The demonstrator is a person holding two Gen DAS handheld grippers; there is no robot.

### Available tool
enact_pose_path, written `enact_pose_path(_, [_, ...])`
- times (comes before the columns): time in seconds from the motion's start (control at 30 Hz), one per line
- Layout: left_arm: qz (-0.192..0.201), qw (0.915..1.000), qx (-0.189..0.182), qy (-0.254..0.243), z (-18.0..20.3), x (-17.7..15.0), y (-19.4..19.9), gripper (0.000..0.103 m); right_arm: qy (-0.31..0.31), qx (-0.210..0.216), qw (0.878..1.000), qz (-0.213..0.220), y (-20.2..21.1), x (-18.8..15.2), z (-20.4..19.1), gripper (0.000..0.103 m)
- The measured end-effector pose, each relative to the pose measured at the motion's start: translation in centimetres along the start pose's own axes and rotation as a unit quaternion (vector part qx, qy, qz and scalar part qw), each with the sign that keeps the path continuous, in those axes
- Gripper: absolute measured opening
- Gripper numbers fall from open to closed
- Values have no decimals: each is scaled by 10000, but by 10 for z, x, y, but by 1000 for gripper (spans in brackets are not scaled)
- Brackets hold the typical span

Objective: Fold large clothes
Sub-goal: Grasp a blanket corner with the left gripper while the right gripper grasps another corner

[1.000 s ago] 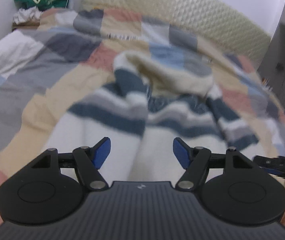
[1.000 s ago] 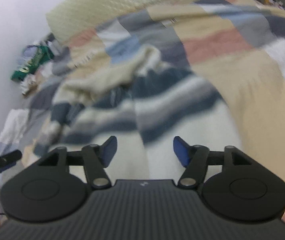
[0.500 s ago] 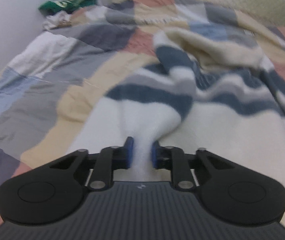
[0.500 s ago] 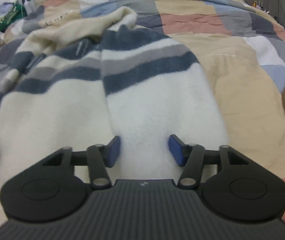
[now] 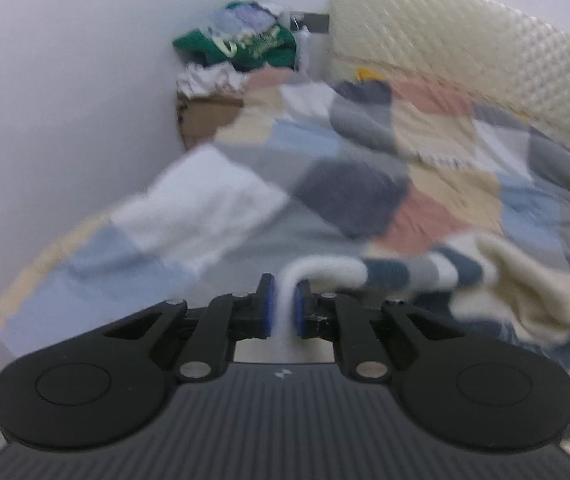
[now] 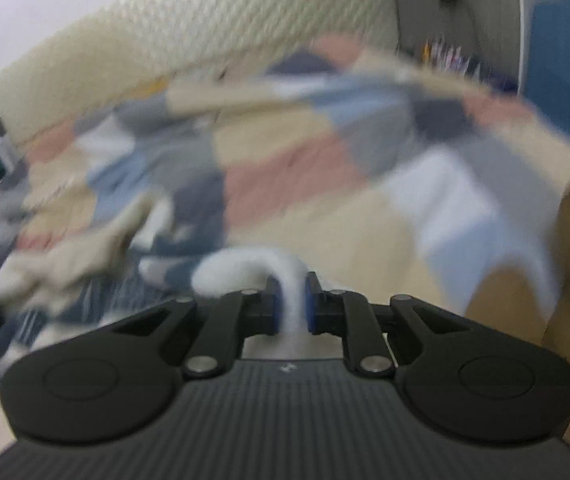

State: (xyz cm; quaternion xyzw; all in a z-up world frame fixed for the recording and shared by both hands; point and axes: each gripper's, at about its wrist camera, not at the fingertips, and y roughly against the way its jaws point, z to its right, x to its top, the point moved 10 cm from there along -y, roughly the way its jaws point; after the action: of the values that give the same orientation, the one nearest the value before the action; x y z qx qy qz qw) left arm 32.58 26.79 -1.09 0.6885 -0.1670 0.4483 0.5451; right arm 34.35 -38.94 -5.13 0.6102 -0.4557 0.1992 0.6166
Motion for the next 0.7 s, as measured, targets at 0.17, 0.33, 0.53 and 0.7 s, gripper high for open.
enact_pose_path(0.17, [-13, 9994, 312, 128, -13, 46, -63, 11, -134, -7, 9997, 184, -54, 62, 35, 14])
enact_pose_path(0.33, [-111, 9974, 706, -126, -9, 51, -143, 11, -356, -425, 9984, 51, -142, 56, 72, 15])
enact_pose_path(0.53, [-642, 9946, 797, -189, -16, 17, -232, 11, -354, -630, 9973, -128, -220, 24, 99, 16])
enact_pose_path(0.7, [-916, 9932, 710, -71, -15, -9, -266, 11, -310, -714, 9966, -253, -249, 6, 103, 21])
